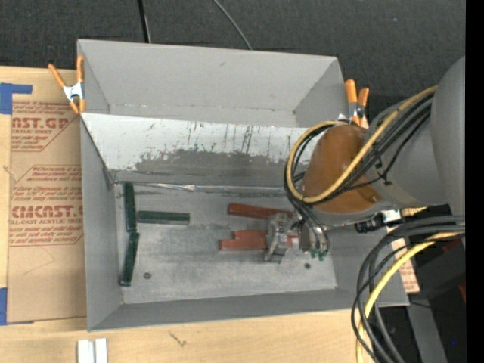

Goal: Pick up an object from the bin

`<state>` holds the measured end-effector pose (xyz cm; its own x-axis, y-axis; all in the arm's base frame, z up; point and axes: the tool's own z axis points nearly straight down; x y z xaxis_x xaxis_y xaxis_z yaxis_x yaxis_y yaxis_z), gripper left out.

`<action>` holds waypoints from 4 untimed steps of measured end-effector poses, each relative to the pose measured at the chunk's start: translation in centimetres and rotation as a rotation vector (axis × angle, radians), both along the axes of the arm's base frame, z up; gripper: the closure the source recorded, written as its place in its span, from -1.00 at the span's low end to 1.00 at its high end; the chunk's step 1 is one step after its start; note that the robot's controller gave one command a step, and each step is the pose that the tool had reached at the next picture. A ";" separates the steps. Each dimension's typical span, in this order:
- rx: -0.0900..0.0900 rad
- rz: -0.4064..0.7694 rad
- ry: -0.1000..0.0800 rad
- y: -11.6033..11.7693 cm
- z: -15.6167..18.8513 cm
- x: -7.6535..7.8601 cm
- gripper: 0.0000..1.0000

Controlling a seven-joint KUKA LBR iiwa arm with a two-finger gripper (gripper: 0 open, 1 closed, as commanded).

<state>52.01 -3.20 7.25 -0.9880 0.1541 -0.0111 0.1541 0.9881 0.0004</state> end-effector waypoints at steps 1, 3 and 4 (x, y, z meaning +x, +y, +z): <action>0.001 0.000 0.011 0.0 -0.3 -0.3 -1.00; 0.001 0.000 0.011 0.0 -0.2 -0.3 1.00; 0.002 -0.024 0.009 1.5 11.7 1.5 1.00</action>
Offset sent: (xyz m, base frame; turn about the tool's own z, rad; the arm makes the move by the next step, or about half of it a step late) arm 0.0000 0.0000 0.0000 0.0000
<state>53.54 -1.75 18.96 -0.9841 0.1777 -0.0017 0.1777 0.9841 0.0008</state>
